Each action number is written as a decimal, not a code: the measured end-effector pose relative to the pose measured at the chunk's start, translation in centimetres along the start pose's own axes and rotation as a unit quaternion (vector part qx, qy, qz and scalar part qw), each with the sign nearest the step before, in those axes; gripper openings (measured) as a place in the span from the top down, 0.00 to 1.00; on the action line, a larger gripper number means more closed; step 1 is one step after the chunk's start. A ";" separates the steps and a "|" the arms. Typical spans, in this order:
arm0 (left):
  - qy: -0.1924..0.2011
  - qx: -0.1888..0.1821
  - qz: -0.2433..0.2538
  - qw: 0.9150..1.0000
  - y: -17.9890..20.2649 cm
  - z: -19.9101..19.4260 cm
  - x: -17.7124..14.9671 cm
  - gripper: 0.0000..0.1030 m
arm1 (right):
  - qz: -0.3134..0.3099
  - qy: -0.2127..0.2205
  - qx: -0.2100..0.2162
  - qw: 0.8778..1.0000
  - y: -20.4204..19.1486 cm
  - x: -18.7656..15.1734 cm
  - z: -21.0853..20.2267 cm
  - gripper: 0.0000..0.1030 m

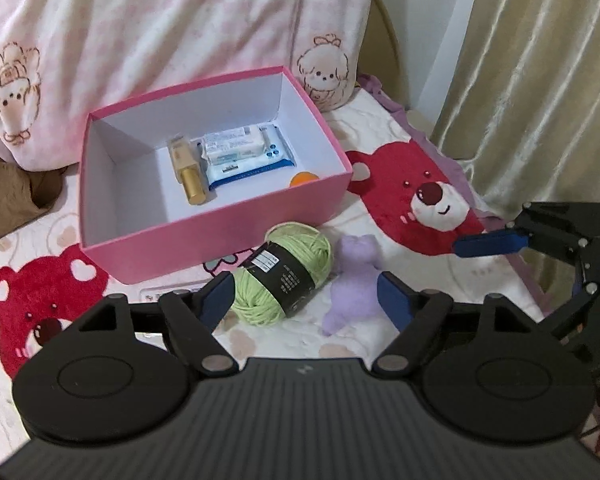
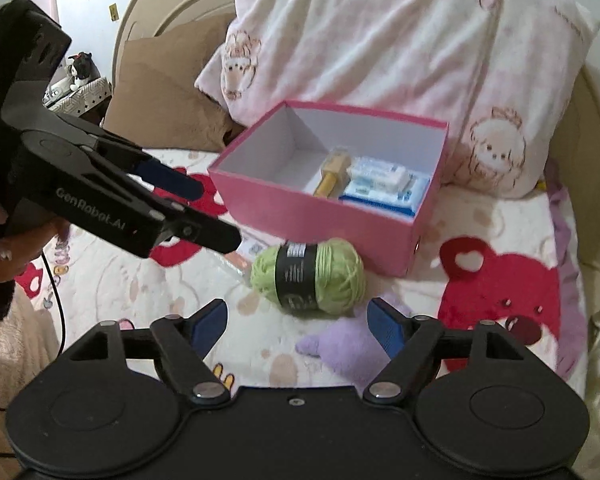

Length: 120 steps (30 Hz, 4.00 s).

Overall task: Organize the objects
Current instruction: 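Withdraw the left tool and move it to the purple plush toy, then close the left gripper on the purple plush toy and lift it, then carry the plush toy into the pink box and open the left gripper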

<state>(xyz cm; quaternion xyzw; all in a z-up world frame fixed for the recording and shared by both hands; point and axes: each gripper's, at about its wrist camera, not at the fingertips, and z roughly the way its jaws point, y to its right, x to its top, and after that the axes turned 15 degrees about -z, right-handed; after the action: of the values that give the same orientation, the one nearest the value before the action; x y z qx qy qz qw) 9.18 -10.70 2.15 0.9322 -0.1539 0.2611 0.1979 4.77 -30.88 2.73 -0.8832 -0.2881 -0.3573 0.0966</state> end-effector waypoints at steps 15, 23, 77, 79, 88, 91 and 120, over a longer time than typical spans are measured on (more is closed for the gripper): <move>0.009 -0.036 -0.025 0.999 1.6 7.5 -4.8 0.25 | -0.009 0.017 -0.068 0.997 0.8 -6.7 6.3 0.16; -0.001 -0.058 -0.036 0.998 2.2 11.2 -6.4 0.30 | -0.011 0.010 -0.069 0.997 0.0 -9.1 9.6 0.16; -0.050 -0.103 -0.106 0.988 1.1 0.0 -6.0 0.55 | -0.090 -0.052 -0.092 0.990 -7.7 -1.3 1.7 0.34; -0.039 -0.103 -0.106 0.988 0.9 -0.9 -5.6 0.55 | -0.106 -0.047 -0.098 0.988 -8.0 -0.4 1.4 0.34; 0.008 -0.099 -0.090 0.991 0.7 -3.9 -1.2 0.55 | -0.143 -0.025 -0.137 0.980 -7.7 4.8 0.2 0.34; 0.021 -0.105 -0.093 0.990 -0.3 -5.0 1.1 0.55 | -0.156 -0.020 -0.136 0.978 -7.3 7.5 0.1 0.34; -0.013 -0.065 -0.231 0.971 -10.1 13.8 10.8 0.55 | -0.021 -0.075 -0.041 0.996 4.2 10.8 19.2 0.34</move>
<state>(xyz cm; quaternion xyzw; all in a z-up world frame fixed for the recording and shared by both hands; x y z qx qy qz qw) 27.80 -10.07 -5.70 0.9309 0.0459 0.1856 0.3111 24.50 -22.32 -3.58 -0.9046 -0.2978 -0.3034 0.0307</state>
